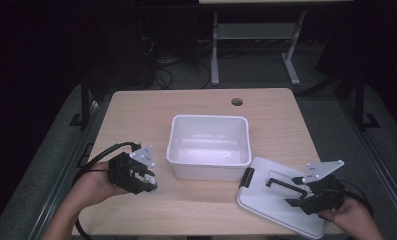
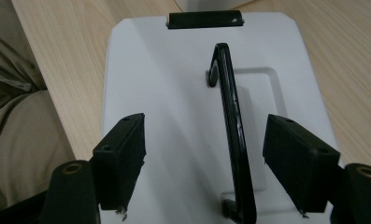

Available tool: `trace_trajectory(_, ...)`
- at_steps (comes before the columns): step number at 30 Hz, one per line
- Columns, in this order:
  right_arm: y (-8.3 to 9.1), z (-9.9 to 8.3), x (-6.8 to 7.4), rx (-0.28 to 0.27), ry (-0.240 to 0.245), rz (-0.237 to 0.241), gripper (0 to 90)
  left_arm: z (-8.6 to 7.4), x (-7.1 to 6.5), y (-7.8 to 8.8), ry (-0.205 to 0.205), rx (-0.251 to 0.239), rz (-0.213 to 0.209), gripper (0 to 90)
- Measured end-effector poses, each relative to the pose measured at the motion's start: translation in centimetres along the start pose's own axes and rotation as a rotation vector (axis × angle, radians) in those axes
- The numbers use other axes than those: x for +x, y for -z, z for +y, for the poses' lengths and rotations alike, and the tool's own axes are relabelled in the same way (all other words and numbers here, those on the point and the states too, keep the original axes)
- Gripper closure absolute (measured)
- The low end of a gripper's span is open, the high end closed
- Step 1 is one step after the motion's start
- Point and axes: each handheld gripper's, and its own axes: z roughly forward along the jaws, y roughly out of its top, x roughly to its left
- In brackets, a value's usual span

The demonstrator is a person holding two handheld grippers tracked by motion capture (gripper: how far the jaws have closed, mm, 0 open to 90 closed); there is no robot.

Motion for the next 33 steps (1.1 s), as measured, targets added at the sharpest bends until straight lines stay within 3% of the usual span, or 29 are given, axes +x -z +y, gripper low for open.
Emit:
trace_trajectory(24,0.2,0.3,0.0,0.003,-0.003,0.007,29.1,2.9,1.2,3.5,-0.002,0.003,0.032,59.6)
trace_trajectory(33,0.5,0.5,-0.1,0.001,-0.002,0.004,29.1,4.4,1.8,4.0,-0.008,0.007,0.033,59.6)
